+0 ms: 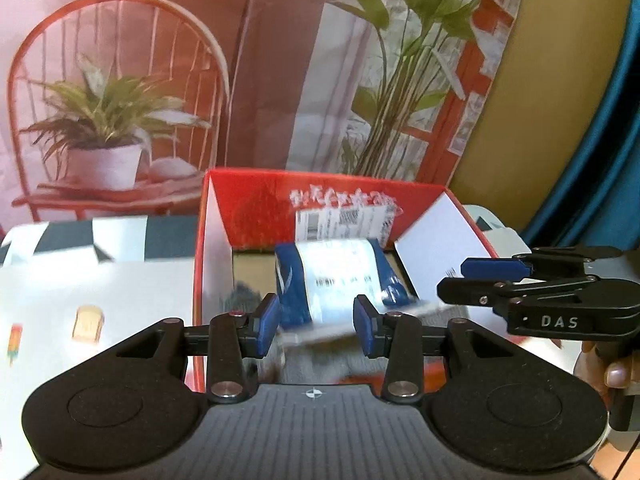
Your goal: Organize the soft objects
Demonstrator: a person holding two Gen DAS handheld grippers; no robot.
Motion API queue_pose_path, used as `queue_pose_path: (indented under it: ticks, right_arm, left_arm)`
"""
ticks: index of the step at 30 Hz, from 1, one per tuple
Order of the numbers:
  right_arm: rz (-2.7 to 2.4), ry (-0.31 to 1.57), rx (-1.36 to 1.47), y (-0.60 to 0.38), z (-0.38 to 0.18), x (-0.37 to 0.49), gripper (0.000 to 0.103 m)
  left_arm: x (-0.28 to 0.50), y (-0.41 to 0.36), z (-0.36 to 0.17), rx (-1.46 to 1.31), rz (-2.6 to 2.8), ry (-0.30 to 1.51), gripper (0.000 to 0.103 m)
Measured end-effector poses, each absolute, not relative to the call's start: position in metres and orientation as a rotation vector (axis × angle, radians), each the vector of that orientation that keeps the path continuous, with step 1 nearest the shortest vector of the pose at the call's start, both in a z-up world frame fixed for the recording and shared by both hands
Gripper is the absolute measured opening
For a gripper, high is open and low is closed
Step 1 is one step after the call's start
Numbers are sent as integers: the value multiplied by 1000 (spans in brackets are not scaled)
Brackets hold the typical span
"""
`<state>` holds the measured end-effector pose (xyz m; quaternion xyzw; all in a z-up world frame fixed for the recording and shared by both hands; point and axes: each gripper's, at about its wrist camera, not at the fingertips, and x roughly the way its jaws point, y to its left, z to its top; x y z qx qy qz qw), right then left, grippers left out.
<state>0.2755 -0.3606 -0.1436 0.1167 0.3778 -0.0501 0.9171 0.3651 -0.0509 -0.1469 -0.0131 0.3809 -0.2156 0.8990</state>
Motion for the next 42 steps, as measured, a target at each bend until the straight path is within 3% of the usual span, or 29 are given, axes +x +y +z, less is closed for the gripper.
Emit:
queue_pose_path:
  ticks: [13,24,42]
  right_arm:
    - [-88,673,204,-310,-162,178,39]
    - [-123,753,184,-284,-209,162,40]
    - [-132,780,182,-281,-237,152,44]
  left_arm:
    - [281,-43,-176,22,-387,754,44]
    - [256,-39,-207,60,-332,775,45]
    - [249,-36,-238,13,-310,847,51]
